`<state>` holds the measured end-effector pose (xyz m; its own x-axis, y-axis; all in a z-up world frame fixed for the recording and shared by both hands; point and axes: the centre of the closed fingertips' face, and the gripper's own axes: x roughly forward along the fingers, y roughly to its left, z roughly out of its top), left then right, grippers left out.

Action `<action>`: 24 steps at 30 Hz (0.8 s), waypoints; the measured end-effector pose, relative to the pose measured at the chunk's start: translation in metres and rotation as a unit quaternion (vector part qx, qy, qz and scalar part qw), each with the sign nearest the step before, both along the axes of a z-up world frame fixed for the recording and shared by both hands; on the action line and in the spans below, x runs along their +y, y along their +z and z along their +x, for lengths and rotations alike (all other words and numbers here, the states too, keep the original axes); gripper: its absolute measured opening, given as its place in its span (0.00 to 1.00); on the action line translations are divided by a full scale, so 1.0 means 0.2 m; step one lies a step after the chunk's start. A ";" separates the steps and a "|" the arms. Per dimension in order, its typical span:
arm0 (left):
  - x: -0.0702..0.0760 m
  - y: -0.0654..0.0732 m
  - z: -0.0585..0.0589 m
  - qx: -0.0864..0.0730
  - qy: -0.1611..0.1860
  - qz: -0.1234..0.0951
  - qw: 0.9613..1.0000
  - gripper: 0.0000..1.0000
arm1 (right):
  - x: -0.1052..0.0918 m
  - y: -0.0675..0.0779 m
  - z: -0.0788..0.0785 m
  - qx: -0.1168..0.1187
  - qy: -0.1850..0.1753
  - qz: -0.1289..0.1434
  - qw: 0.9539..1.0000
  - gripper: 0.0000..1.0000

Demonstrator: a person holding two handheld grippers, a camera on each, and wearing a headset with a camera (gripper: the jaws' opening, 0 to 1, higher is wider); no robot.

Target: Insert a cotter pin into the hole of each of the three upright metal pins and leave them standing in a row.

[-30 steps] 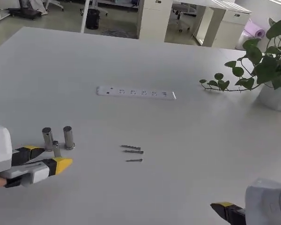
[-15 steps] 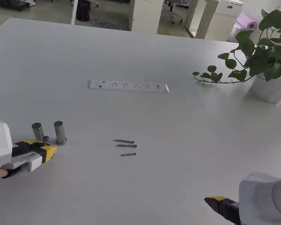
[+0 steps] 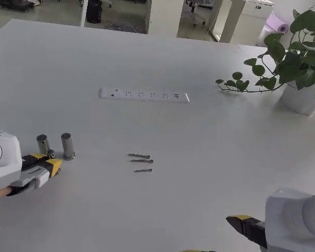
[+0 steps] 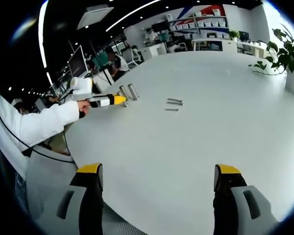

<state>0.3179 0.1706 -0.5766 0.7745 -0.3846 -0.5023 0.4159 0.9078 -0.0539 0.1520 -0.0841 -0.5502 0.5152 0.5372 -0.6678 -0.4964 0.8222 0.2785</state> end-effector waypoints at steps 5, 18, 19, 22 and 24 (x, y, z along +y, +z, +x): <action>0.00 0.03 -0.05 0.000 0.029 0.003 1.000 0.07 | 0.01 0.03 0.00 -0.014 -0.002 0.008 1.000 0.92; -0.03 0.08 -0.23 0.012 0.094 0.010 0.995 0.07 | 0.01 0.05 0.00 -0.036 -0.006 0.022 0.999 0.92; -0.02 0.09 -0.24 0.012 0.100 0.007 0.995 0.07 | 0.00 0.05 0.00 -0.036 -0.005 0.023 0.999 0.92; -0.02 0.09 -0.28 0.016 0.114 -0.005 0.993 0.07 | 0.00 0.05 0.00 -0.039 -0.002 0.025 0.999 0.92; -0.02 0.08 -0.30 0.016 0.121 -0.002 0.993 0.07 | 0.00 0.05 -0.01 -0.038 0.003 0.023 0.999 0.92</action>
